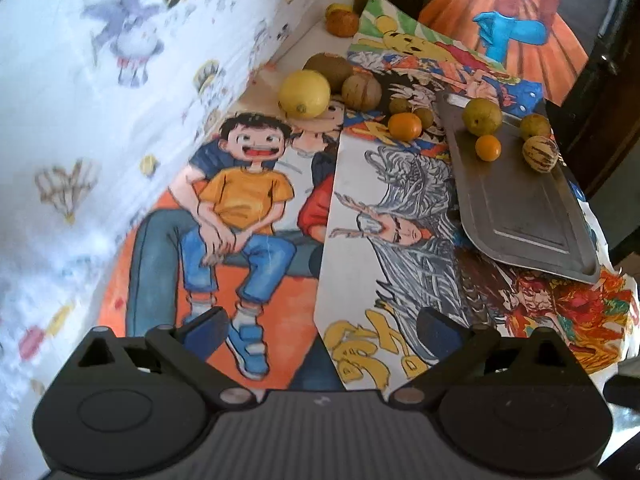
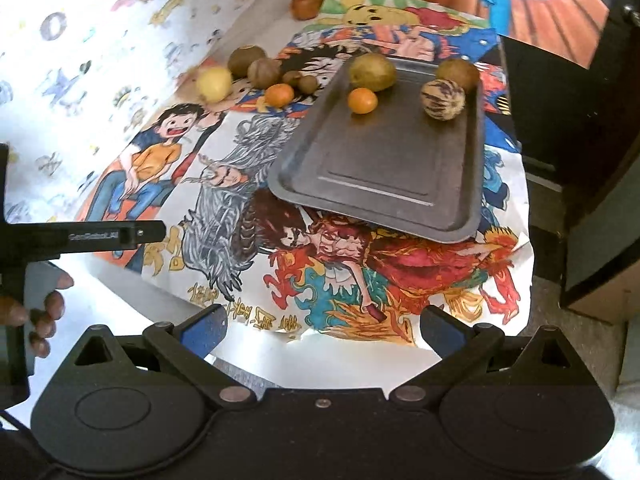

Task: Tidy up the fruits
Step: 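Lift both open tools away from the tray, then move the left tool to the large yellow fruit while the right tool approaches the mandarin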

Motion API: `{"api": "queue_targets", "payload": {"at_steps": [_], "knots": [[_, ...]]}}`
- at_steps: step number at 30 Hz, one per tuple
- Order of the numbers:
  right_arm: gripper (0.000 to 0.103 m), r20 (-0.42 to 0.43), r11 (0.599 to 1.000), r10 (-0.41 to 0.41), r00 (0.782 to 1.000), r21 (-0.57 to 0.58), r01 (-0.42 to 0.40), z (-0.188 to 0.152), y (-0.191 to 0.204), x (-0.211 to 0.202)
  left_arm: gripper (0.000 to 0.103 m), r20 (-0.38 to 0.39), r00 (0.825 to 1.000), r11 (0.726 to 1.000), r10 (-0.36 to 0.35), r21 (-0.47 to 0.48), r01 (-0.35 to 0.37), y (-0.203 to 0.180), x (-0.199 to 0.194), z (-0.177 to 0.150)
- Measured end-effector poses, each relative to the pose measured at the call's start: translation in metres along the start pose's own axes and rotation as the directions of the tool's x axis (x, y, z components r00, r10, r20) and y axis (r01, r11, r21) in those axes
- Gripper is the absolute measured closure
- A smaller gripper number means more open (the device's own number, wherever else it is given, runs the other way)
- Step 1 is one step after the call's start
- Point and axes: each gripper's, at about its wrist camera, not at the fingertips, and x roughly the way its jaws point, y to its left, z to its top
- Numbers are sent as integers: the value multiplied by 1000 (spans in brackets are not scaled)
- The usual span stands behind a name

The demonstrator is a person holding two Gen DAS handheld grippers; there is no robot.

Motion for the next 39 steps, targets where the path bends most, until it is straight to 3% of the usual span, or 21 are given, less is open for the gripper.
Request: {"api": "queue_targets", "payload": {"at_steps": [5,13,18,23,30,35,39], "knots": [[1,-3,992,48,999,-116,-48,11,-8,-3,1,0,999,998,34,-49,-34,-8,0,-9],[1,47,931,179,983,-330,-154,45,-25,-19,1,31,991,973,128,-196,-120,-24,-14,-14],[1,100,906,255,962,-372,-201,66,-34,-23,1,64,980,941,190,-298,-163,-39,-31,-16],[1,111,892,301,947,-384,-238,77,-36,-20,1,87,974,926,212,-338,-171,-44,-49,-12],[1,108,907,291,951,-347,-238,82,-29,-3,1,85,956,920,280,-307,-243,-38,-63,8],[1,132,935,258,957,-283,-213,102,-20,10,1,60,960,946,273,-200,-257,-33,-61,26],[1,156,957,204,966,-242,-163,115,-10,25,1,54,970,968,235,-103,-229,-26,-51,50]]}}
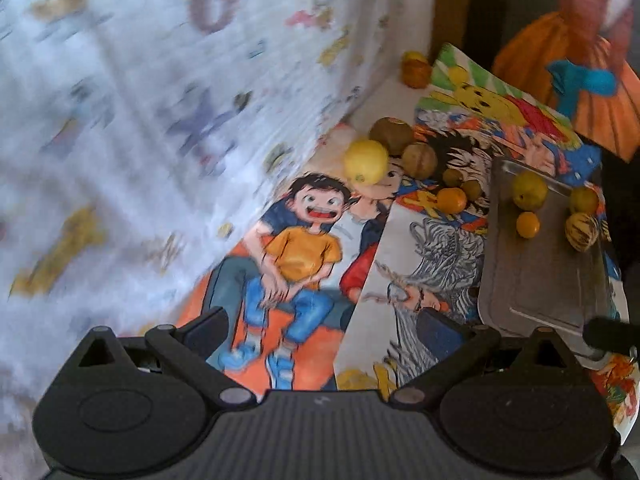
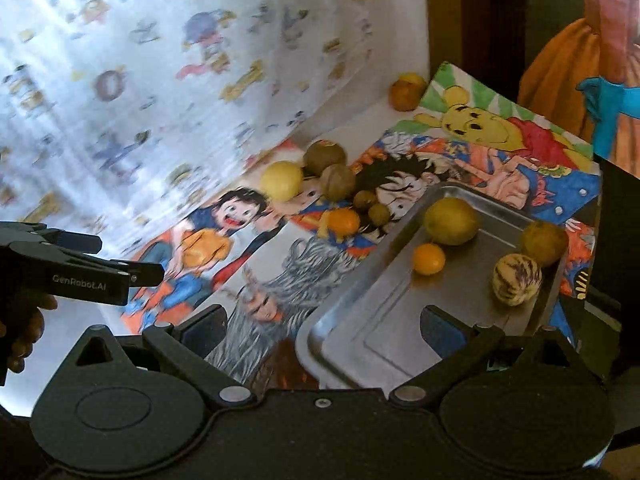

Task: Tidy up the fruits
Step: 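Move the left tool to the large yellow fruit while the right tool approaches the mandarin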

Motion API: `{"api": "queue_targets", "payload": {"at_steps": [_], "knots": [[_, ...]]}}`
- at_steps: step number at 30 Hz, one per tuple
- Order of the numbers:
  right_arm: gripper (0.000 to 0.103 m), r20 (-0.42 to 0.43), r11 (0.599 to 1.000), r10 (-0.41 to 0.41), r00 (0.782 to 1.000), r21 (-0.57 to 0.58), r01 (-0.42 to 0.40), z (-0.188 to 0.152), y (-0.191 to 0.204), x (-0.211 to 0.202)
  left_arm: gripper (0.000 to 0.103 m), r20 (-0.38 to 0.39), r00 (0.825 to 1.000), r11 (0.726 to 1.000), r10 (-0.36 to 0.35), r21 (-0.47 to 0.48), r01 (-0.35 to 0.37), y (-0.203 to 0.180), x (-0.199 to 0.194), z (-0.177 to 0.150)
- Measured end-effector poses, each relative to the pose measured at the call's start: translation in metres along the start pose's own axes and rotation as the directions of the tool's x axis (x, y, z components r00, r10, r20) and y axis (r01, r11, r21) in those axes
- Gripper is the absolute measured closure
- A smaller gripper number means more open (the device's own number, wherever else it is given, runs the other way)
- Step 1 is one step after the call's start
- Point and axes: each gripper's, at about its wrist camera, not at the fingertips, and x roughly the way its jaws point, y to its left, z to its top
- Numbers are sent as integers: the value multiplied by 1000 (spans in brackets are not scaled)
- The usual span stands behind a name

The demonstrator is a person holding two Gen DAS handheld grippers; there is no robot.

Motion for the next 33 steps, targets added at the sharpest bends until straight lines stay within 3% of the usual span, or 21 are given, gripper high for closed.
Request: {"api": "queue_targets", "payload": {"at_steps": [3,7,11,15,18,25,33], "knots": [[1,-12,998,-61,998,-5,61,3,4,16,1,-5,999,998,-34,49,35,1,15,16],[1,-36,994,-110,993,-14,109,2,12,36,1,-40,992,992,-117,45,119,3,37,38],[1,-74,988,-155,985,-26,153,1,17,57,1,-55,986,985,-155,68,159,2,58,54],[1,-96,975,-221,970,-25,220,-1,21,71,1,-75,985,982,-155,99,162,-1,85,66],[1,-102,964,-265,959,-24,264,-2,22,79,1,-83,992,986,-100,125,110,-9,105,76],[2,-77,946,-311,947,-118,301,9,22,95,1,-66,994,987,-84,133,92,-27,150,100],[12,-61,941,-308,950,-169,294,46,9,136,1,3,984,957,-180,232,175,-40,166,123]]}}
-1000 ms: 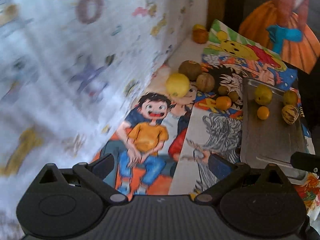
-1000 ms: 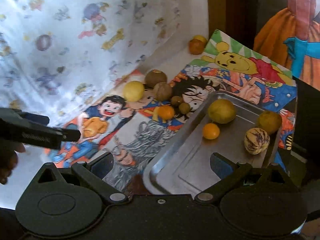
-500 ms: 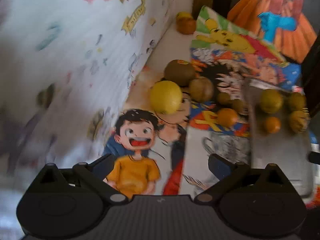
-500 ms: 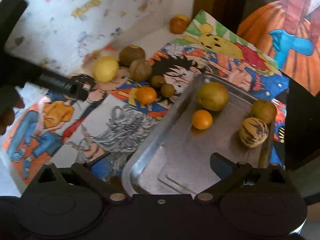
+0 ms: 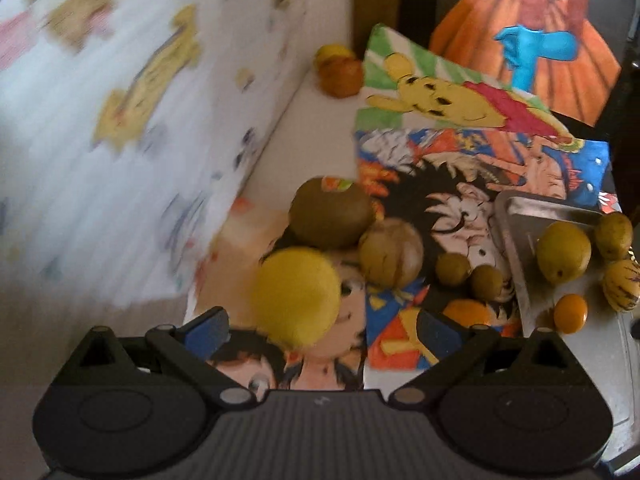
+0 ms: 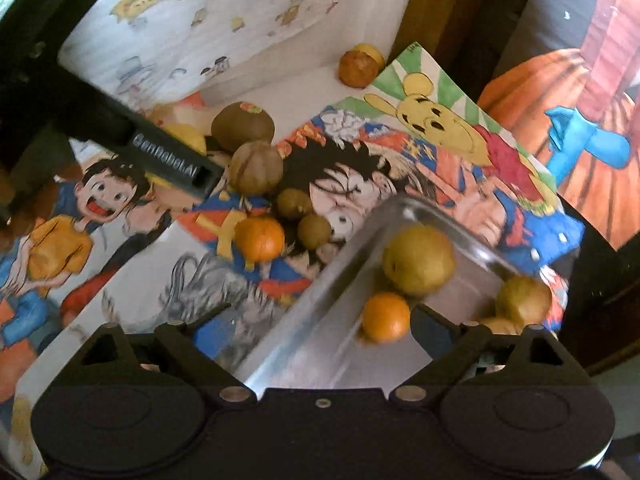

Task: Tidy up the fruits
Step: 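Move the left tool to the large yellow fruit while the right tool approaches the mandarin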

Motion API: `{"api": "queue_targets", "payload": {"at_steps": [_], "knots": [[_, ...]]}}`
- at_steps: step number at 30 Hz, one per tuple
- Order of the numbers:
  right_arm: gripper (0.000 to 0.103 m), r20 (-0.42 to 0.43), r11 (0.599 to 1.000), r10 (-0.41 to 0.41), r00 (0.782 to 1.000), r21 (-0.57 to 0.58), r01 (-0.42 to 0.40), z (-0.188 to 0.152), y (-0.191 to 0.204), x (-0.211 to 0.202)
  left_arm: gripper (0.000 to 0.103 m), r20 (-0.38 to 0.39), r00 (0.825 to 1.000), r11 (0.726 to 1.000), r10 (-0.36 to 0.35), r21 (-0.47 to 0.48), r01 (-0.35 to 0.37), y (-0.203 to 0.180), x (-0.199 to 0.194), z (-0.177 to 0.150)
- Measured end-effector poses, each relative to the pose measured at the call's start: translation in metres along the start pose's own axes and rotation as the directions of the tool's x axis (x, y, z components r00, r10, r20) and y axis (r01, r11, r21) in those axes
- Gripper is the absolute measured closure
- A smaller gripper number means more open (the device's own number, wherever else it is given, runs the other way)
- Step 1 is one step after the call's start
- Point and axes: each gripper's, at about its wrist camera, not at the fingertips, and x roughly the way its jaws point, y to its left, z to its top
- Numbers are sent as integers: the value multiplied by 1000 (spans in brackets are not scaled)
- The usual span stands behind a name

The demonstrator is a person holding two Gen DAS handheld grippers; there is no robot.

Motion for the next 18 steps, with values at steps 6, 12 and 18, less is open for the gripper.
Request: {"api": "queue_targets", "payload": {"at_steps": [6,12,18], "knots": [[21,-18,997,56,998,-52,-57,17,6,22,2,-4,1000,1000,12,-25,-12,9,12,8],[36,-43,993,93,995,-71,-96,21,13,36,13,-42,999,997,2,-78,-5,23,25,7],[43,-46,988,128,991,-83,-131,29,17,48,21,-64,997,991,-42,-131,34,34,35,9]]}}
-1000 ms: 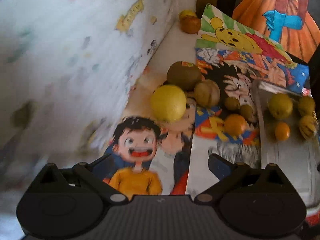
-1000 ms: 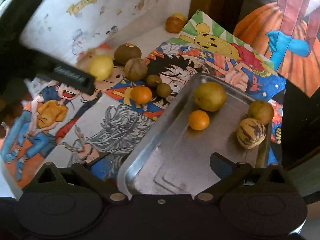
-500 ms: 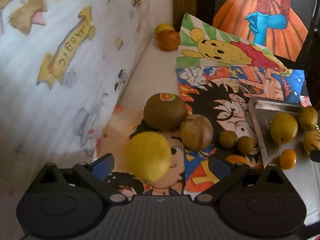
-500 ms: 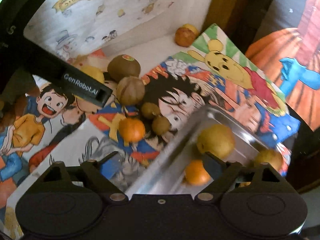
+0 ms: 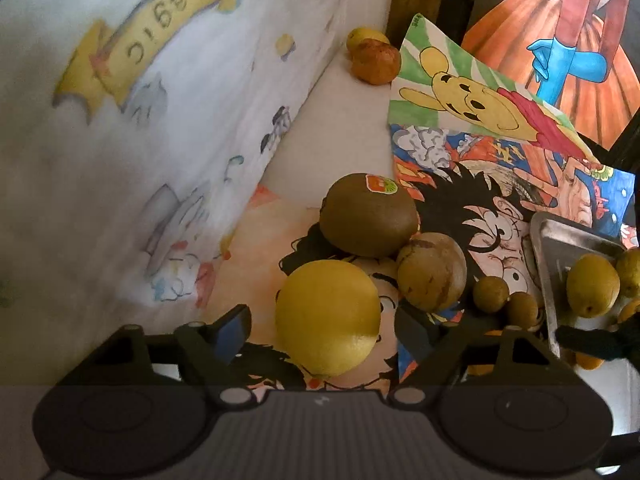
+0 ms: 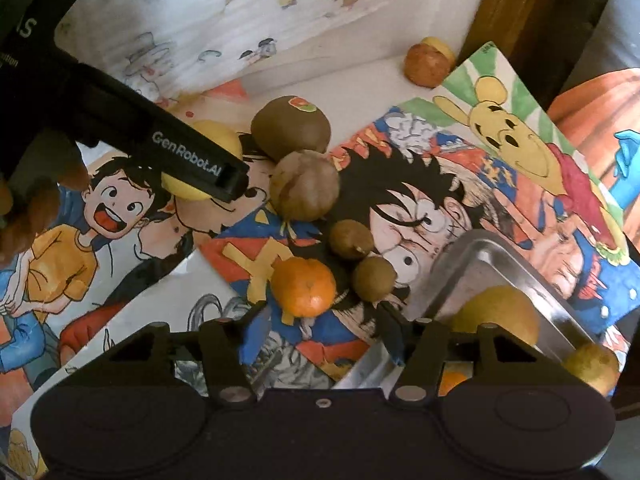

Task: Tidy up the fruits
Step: 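Move the left tool to the large yellow fruit while the right tool approaches the mandarin, then grasp the large yellow fruit with the left tool while the right tool grasps the mandarin, then carry both fruits over the metal tray and open both tools to release them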

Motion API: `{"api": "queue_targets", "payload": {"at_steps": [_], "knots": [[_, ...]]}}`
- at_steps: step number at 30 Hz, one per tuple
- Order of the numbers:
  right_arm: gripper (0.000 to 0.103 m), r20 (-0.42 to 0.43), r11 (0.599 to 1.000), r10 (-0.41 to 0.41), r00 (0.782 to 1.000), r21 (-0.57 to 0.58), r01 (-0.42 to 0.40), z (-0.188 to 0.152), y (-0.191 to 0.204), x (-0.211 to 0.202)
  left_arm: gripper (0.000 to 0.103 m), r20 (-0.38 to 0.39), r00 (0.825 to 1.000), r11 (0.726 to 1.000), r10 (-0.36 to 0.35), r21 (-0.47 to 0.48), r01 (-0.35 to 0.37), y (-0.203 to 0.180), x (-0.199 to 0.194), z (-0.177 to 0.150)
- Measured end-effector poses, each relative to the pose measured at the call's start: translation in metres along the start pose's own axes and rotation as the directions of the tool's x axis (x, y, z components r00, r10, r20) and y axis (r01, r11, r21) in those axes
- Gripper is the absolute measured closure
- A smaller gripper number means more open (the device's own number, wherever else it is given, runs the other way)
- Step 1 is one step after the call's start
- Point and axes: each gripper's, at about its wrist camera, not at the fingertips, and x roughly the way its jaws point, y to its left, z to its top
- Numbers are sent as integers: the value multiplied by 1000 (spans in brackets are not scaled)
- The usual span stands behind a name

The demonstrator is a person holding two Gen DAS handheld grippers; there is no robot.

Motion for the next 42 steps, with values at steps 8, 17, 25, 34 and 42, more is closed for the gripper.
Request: {"api": "queue_targets", "payload": {"at_steps": [8,17,25,34,42], "knots": [[49,-8,999,43,999,-13,-44,9,0,9,23,-17,1000,1000,-4,-31,3,5,9,1],[64,-8,998,63,998,5,-63,9,1,9,42,-20,1000,999,-21,-39,20,4,11,3],[64,1,997,51,999,52,-51,-8,3,-3,44,-34,999,999,-16,-37,15,1,7,-1],[65,44,991,90,995,94,-94,-40,19,-35,44,-77,996,999,-45,-2,45,-11,-16,-37],[64,58,989,107,993,98,-113,-69,31,-67,44,-129,990,998,-58,20,61,-11,-40,-71]]}}
